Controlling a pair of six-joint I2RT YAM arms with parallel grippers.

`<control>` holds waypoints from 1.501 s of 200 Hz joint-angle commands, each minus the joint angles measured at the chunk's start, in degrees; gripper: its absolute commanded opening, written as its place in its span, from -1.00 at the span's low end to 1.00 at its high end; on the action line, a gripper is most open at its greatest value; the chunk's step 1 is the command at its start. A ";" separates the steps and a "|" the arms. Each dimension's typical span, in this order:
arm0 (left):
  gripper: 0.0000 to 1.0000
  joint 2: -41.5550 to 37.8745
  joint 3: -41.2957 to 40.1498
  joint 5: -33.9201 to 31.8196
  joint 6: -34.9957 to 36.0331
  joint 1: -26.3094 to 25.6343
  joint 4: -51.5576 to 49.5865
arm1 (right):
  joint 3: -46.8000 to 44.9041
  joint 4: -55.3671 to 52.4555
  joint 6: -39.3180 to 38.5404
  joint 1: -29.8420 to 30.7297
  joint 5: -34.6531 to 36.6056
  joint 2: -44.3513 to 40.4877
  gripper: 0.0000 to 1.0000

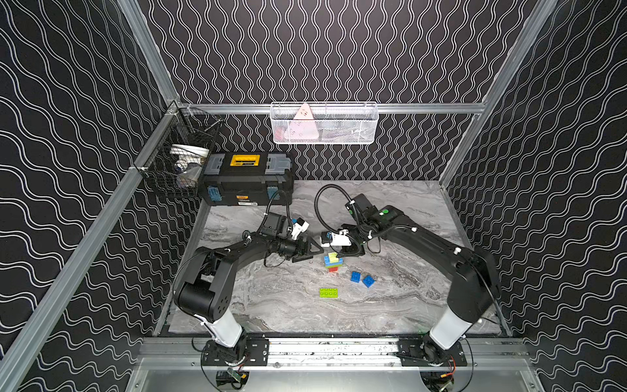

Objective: Assemble a carrot with lego
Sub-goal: Pick up the lego brick from the center of the board.

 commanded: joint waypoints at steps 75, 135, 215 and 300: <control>0.69 -0.30 0.72 -3.87 3.77 0.39 -0.15 | -43.70 41.89 25.41 10.79 3.56 -20.51 0.12; 0.69 -0.21 0.91 -4.07 3.69 0.77 -0.63 | -34.32 35.88 20.32 11.28 0.42 -4.34 0.09; 0.69 0.56 0.83 -3.37 3.10 1.09 0.02 | -30.64 32.01 17.90 13.30 1.87 4.00 0.08; 0.69 1.27 0.79 -3.06 2.66 1.14 0.43 | -29.67 29.50 15.35 13.48 3.97 4.32 -0.52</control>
